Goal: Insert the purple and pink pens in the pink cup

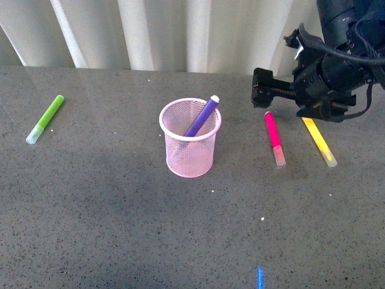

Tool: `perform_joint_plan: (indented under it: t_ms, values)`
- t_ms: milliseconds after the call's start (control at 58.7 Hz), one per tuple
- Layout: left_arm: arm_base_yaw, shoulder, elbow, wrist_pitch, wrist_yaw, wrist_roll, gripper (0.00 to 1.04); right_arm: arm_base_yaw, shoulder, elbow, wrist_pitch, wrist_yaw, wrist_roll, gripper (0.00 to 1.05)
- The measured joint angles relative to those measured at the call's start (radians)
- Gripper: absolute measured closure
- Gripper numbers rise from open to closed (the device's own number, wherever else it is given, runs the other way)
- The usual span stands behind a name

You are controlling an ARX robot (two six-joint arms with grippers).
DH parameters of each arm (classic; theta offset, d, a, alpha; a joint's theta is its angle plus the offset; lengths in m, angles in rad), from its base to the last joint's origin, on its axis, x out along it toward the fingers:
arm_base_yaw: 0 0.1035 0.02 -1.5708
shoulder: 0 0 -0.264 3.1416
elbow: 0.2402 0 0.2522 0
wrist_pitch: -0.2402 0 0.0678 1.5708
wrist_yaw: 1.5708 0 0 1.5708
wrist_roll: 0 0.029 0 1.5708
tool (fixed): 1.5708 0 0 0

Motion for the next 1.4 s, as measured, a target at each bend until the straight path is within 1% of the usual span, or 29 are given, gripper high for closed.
perform_joint_plan:
  t_ms: [239,580,648,699,733,784,903,989,1023,1074,1108,1159,1210,1330,1398]
  values:
    - [0.000,0.000,0.000,0.000,0.000,0.000,0.07,-0.003,0.077,0.028,-0.007,0.000,0.016,0.07]
    - [0.000,0.000,0.000,0.000,0.000,0.000,0.07,0.004,0.111,0.079,-0.009,0.011,0.020,0.07]
    - [0.000,0.000,0.000,0.000,0.000,0.001,0.07,0.002,0.114,0.084,-0.010,0.023,0.020,0.15]
    - [0.000,0.000,0.000,0.000,0.000,0.001,0.07,-0.002,0.118,0.088,-0.010,0.028,0.019,0.24]
    - [0.000,0.000,0.000,0.000,0.000,0.001,0.07,-0.005,0.119,0.089,-0.010,0.027,0.019,0.27]
    - [0.000,0.000,0.000,0.000,0.000,0.001,0.07,-0.012,0.122,0.090,-0.010,0.027,0.020,0.36]
    - [0.000,0.000,0.000,0.000,0.000,0.001,0.07,-0.026,0.125,0.090,-0.008,0.026,0.020,0.52]
    - [0.000,0.000,0.000,0.000,0.000,0.001,0.07,-0.038,0.126,0.090,-0.006,0.024,0.021,0.66]
    - [0.000,0.000,0.000,0.000,0.000,0.001,0.07,-0.040,0.126,0.090,-0.005,0.023,0.021,0.70]
    - [0.000,0.000,0.000,0.000,0.000,0.001,0.07,-0.047,0.126,0.090,-0.002,0.022,0.021,0.79]
    - [0.000,0.000,0.000,0.000,0.000,0.001,0.07,-0.049,0.127,0.090,0.000,0.019,0.022,0.82]
    - [0.000,0.000,0.000,0.000,0.000,0.001,0.07,-0.054,0.127,0.090,0.001,0.015,0.023,0.90]
    - [0.000,0.000,0.000,0.000,0.000,0.001,0.07,-0.058,0.127,0.088,0.010,0.016,0.023,0.93]
    - [0.000,0.000,0.000,0.000,0.000,0.001,0.07,-0.065,0.125,0.074,0.035,0.005,0.025,0.94]
    - [0.000,0.000,0.000,0.000,0.000,0.001,0.07,-0.068,0.119,0.053,0.084,-0.011,0.042,0.94]
